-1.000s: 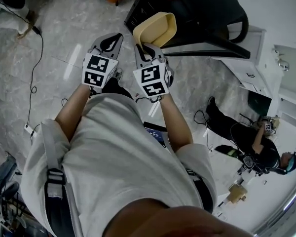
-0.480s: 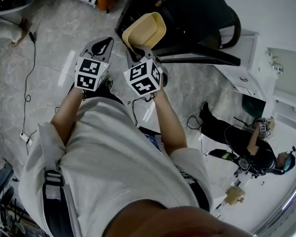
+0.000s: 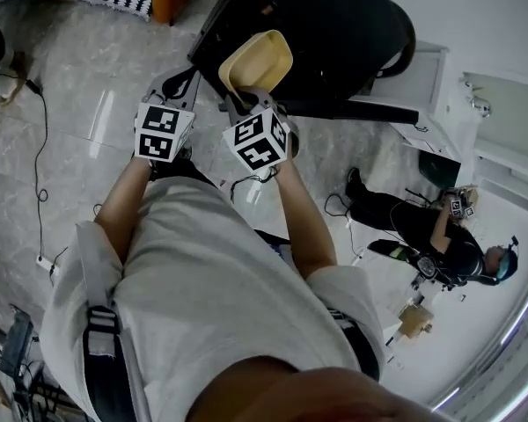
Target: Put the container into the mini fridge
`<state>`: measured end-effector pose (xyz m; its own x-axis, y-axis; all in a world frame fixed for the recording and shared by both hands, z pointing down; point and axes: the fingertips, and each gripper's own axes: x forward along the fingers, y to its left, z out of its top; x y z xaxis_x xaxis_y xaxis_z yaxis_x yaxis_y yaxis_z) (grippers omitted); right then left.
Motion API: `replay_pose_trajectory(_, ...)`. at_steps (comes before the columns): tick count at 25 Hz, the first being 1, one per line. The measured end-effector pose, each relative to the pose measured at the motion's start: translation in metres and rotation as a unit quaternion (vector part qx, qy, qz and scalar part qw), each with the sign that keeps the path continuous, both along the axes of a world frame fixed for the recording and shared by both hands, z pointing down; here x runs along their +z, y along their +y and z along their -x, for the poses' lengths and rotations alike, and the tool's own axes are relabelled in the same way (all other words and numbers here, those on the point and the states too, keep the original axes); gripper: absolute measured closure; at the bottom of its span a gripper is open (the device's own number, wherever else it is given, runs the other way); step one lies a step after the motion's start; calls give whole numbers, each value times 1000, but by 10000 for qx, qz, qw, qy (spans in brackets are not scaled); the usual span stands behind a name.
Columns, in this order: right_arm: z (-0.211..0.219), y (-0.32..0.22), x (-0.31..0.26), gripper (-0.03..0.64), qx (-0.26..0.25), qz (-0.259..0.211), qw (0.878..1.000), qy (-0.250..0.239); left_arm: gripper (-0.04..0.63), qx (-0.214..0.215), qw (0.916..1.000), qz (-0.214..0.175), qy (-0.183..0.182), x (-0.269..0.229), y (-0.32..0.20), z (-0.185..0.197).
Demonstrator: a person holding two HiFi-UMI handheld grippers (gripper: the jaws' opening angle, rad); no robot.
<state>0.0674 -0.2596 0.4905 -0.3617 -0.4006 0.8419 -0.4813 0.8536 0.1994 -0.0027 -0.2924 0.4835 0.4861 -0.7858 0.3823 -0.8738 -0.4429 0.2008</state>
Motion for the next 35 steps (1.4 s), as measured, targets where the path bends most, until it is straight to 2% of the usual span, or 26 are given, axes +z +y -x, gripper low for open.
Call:
replay_pose_trajectory(4, 10, -28, 5, 568, 149, -24, 9996, 226, 583, 198, 9997, -123, 87, -5, -32, 11)
replay_pose_trajectory(10, 14, -52, 20, 568, 343, 112, 9969, 693, 583, 559, 9977, 103, 357, 15, -51, 25)
replay_pose_trajectory(14, 10, -75, 24, 568, 510, 121, 9954, 804, 583, 798, 9963, 49, 317, 20, -72, 25)
replay_pose_trajectory(18, -6, -87, 36, 568, 635, 271, 9932, 935, 583, 911, 9949, 52, 429, 19, -83, 16)
replay_pose_trajectory(23, -30, -120, 47, 568, 658, 267, 9925, 999, 583, 832, 9958, 23, 390, 19, -114, 1)
replay_pose_trajectory(29, -37, -132, 61, 568, 489, 365, 9915, 1149, 583, 814, 9953, 244, 455, 33, -114, -10)
replay_pose_trajectory(35, -39, -153, 61, 568, 478, 161, 9924, 1125, 583, 818, 9954, 372, 325, 51, -126, -23)
